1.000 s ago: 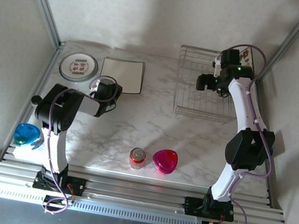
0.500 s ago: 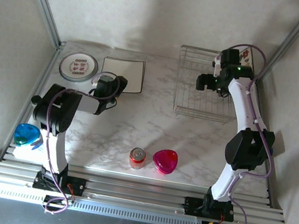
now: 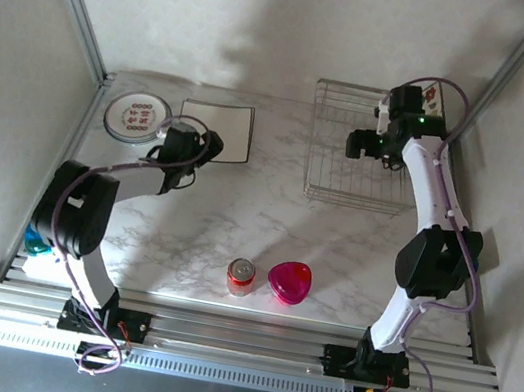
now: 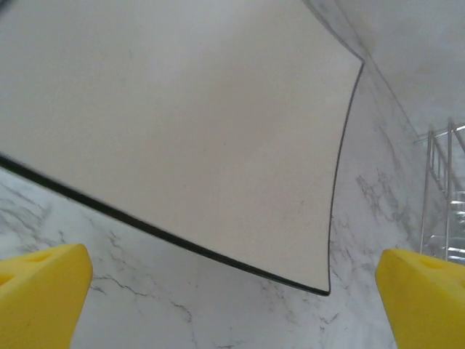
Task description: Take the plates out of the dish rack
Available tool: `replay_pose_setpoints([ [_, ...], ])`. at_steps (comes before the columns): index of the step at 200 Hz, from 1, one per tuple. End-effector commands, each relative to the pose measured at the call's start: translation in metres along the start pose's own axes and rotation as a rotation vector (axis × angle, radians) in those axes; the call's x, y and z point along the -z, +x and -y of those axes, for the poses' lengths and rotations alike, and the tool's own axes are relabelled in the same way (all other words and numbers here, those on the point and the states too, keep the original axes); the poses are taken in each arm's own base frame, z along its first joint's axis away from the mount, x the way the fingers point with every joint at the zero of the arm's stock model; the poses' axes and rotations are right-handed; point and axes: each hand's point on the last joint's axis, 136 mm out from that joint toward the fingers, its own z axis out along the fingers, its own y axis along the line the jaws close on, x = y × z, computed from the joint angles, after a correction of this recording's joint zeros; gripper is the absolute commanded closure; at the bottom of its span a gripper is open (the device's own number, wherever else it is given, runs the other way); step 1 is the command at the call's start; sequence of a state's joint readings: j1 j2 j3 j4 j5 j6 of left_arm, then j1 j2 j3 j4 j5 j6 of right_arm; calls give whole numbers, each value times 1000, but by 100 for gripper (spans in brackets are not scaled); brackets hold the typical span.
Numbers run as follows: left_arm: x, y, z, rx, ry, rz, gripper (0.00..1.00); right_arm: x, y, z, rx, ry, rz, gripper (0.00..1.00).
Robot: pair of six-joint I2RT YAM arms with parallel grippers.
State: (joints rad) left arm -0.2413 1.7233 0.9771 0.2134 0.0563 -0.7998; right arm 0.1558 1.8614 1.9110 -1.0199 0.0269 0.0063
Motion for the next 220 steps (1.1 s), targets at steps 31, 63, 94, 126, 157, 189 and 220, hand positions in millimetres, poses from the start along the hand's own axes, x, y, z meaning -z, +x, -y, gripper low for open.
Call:
replay_pose_setpoints([
  [31, 71, -103, 60, -605, -162, 66, 0, 56, -40, 65, -84, 121, 166, 1],
  [63, 59, -118, 59, -667, -156, -85, 0, 58, -61, 104, -137, 200, 181, 1],
  [94, 44, -126, 52, -658, -157, -133, 0, 49, -72, 141, -185, 280, 187, 1],
  [126, 34, -130, 44, -656, -166, -159, 0, 32, -79, 159, -230, 249, 211, 1],
  [157, 27, -124, 36, -662, -176, -203, 0, 10, -86, 163, -229, 191, 207, 1],
  [189, 22, -115, 28, -660, -183, -236, 0, -14, -92, 167, -221, 150, 195, 1],
  [220, 21, -111, 26, -653, -175, -242, 0, -27, -100, 171, -200, 151, 205, 3],
])
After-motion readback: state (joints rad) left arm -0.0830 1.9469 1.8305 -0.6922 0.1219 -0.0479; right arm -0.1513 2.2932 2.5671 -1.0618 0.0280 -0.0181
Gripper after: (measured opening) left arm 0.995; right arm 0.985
